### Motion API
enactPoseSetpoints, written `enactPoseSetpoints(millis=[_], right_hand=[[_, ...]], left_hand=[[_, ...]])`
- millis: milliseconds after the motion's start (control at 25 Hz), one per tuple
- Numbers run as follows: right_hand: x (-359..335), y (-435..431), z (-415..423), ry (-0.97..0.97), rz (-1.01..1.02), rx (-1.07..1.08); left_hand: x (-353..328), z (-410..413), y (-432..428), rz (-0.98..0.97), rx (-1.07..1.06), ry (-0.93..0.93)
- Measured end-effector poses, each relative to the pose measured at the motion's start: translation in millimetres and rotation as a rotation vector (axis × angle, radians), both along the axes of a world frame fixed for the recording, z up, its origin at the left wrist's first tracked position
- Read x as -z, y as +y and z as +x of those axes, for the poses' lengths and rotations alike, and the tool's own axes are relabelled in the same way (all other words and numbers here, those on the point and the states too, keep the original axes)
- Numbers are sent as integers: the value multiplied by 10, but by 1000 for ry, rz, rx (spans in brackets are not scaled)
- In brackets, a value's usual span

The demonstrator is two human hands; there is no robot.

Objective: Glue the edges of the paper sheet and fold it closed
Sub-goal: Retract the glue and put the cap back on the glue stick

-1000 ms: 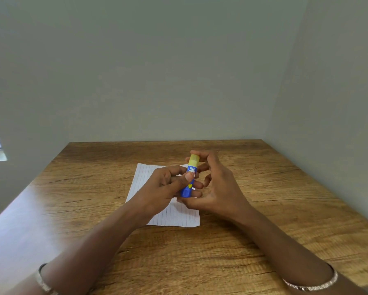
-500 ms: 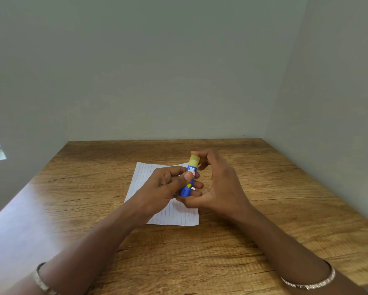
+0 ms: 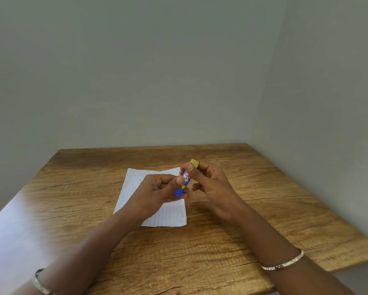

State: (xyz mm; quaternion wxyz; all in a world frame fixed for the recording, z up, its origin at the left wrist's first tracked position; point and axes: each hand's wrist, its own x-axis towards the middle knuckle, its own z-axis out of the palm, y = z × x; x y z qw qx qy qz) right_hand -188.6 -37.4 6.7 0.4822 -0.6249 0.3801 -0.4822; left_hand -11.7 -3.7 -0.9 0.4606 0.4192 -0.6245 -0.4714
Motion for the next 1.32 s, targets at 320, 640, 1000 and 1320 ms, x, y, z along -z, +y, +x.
enactPoseSetpoints(millis=[320, 640, 1000, 1320], right_hand=[[33, -106, -582, 267, -295, 511], [215, -310, -885, 509, -358, 611], [330, -334, -889, 744, -236, 526], [218, -221, -867, 621, -124, 514]], left_hand=[[59, 79, 14, -309, -201, -1035], [95, -8, 71, -209, -82, -1202], [173, -33, 47, -262, -150, -1212], [53, -69, 296, -303, -335, -1070]])
